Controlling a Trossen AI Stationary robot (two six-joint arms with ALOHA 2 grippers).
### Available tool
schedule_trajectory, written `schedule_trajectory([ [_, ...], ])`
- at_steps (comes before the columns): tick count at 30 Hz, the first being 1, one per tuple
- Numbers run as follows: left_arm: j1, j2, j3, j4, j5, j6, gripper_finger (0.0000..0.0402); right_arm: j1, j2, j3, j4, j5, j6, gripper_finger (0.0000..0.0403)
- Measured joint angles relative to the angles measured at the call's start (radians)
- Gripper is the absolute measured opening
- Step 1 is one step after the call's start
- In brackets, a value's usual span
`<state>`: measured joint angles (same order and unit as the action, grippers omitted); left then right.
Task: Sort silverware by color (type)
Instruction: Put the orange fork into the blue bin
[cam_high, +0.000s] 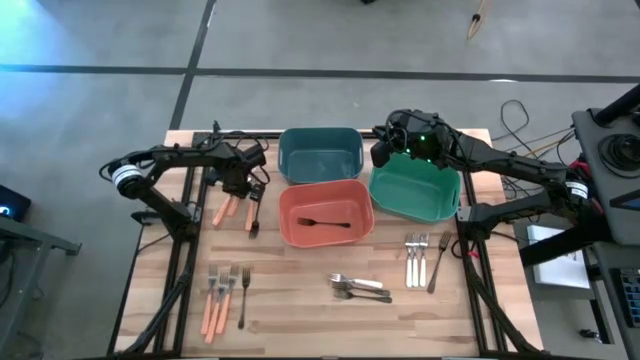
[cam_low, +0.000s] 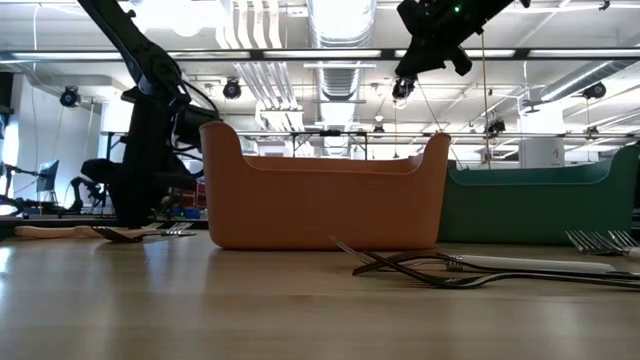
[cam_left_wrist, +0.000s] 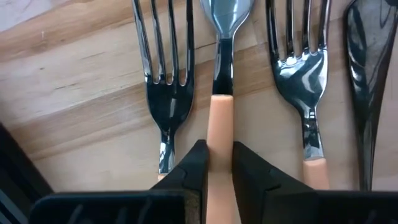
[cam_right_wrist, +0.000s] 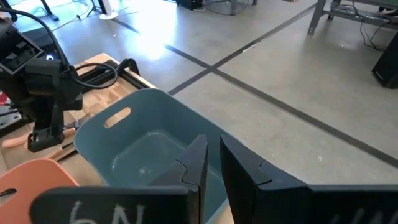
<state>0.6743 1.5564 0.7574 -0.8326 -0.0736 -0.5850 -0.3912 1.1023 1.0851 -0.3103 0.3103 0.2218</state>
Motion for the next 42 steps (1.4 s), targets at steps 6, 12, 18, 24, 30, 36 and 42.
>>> schedule_trajectory([
  [6, 0.002, -0.044, 0.071, -0.138, -0.034, 0.008, 0.0031, 0.000, 0.000, 0.000, 0.000, 0.000, -0.012, 0.0036],
  [12, 0.008, -0.107, 0.227, -0.255, -0.046, 0.050, 0.0031, 0.000, 0.000, 0.000, 0.000, 0.000, -0.023, 0.0036],
  [18, 0.006, -0.124, 0.474, -0.297, -0.040, 0.136, 0.0031, 0.000, 0.000, 0.000, 0.001, 0.000, -0.040, 0.0036],
  [24, 0.007, -0.044, 0.810, -0.293, -0.038, 0.307, 0.0031, 0.000, -0.006, 0.000, 0.000, 0.000, -0.059, 0.0036],
  [30, 0.008, 0.106, 1.094, -0.267, 0.021, 0.545, 0.0031, 0.000, -0.038, -0.001, 0.000, 0.003, -0.077, 0.0036],
  [36, -0.006, 0.276, 1.306, -0.288, 0.092, 0.780, 0.0031, 0.000, -0.108, -0.001, 0.001, 0.007, -0.119, 0.0036],
  [42, -0.024, 0.421, 1.449, -0.347, 0.127, 0.848, 0.0031, -0.004, -0.153, -0.001, 0.001, 0.032, -0.120, 0.0036],
])
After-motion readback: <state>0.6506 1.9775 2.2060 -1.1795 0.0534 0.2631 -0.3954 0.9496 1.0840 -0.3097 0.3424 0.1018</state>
